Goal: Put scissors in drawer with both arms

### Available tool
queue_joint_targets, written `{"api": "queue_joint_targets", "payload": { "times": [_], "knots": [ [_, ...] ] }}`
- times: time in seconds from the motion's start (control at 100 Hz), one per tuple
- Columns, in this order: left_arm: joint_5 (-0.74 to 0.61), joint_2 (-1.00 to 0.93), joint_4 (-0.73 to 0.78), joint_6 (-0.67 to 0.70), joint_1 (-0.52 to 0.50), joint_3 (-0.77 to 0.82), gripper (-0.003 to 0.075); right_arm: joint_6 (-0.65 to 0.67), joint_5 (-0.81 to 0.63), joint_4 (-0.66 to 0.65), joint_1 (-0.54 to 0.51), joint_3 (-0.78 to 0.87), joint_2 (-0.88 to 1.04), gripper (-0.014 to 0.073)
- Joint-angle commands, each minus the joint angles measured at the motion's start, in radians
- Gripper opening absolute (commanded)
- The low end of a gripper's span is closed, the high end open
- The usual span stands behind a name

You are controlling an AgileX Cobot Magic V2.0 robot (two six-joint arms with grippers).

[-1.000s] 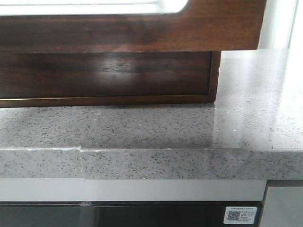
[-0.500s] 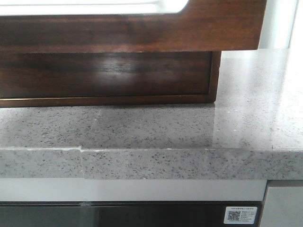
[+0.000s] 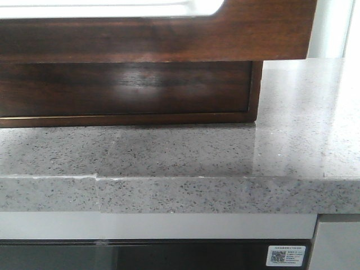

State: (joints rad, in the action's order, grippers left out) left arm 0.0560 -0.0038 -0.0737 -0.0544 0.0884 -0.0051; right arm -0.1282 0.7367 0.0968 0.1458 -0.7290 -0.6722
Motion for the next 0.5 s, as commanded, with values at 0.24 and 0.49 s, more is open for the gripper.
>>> {"api": "queue_joint_targets", "payload": {
  "times": [0.24,0.49],
  "knots": [
    [-0.089,-0.031,-0.013,0.011,0.006,0.036,-0.002,-0.001,-0.063,0.002,-0.007,-0.026,0.004,-0.0069],
    [-0.089,-0.031,-0.013,0.011,0.006,0.036,-0.002,-0.011,-0.079,-0.009,-0.024,0.004,0.079,-0.0069]
  ]
}}
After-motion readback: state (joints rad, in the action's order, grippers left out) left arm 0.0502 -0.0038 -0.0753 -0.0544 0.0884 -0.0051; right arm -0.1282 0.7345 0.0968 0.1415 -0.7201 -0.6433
